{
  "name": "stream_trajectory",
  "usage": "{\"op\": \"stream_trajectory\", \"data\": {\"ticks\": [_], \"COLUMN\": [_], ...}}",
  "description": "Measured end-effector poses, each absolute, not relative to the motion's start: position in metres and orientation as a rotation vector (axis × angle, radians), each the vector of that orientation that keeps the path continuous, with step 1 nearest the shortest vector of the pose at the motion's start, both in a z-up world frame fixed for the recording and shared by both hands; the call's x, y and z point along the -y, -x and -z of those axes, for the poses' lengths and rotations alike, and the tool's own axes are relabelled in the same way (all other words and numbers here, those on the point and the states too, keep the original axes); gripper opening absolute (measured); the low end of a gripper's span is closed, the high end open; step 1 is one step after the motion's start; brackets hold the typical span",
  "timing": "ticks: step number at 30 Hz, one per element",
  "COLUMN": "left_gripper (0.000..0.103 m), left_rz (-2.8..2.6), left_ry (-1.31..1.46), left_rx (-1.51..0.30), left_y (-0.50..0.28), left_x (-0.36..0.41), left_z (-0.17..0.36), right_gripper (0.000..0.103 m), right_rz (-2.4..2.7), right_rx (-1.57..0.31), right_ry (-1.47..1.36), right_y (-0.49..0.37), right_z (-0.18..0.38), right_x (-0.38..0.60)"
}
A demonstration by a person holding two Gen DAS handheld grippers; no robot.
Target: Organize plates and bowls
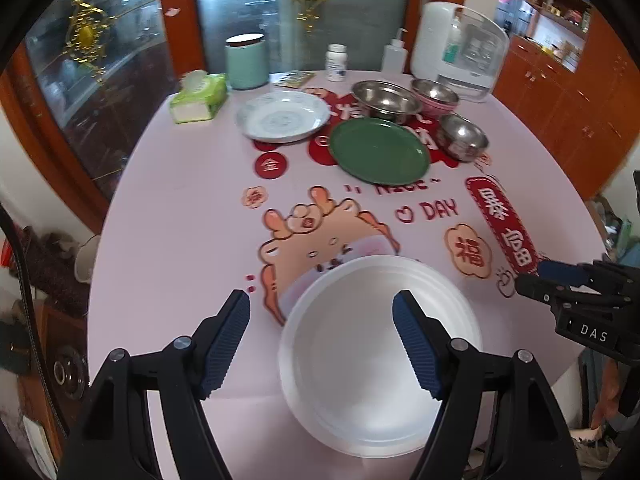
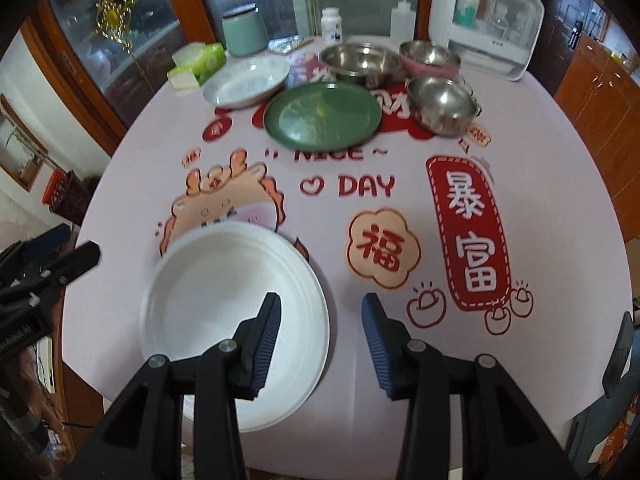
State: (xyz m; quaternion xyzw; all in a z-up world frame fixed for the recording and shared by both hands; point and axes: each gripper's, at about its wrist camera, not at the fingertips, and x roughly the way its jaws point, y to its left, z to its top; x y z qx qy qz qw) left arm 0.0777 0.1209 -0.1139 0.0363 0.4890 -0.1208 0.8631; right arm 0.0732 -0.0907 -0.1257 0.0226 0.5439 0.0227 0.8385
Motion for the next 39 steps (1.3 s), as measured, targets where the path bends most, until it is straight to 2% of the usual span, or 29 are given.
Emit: {"op": "stream_trajectory", "data": {"ticks": [12, 21, 26, 33, 39], "left_gripper": [0.073, 0.073, 0.067, 0.067, 0.067], "left_rz": [0.328, 0.315, 0.278, 0.234, 0.228], "left_ry": [-0.006, -0.02, -0.036, -0.138, -0.131], "left_rx": [-0.996, -0.905, -0.878, -0.857, -0.928], "left_y": [-0.118, -0.153, -0.178, -0.216, -0.258], "left_x": [-0.09, -0.071, -0.062, -0.046, -0.036], "left_z": [0.077, 0.043, 0.031, 0.029, 0.05], "right_gripper": [0.042, 0.042, 0.042, 0.042, 0.042], "right_rz": [-0.052, -0.07, -0.073, -0.099, -0.092], "right_rx": [-1.087, -1.026, -0.994, -0.983, -1.002], "right_ry": [-0.063, -0.058, -0.018, -0.024, -0.059], "right_y": [-0.096, -0.14, -0.162, -0.197, -0.233], "right_z": [0.086, 0.059, 0.045, 0.036, 0.045], "right_x": [0.113, 0.131, 0.14, 0.16, 0.174]}}
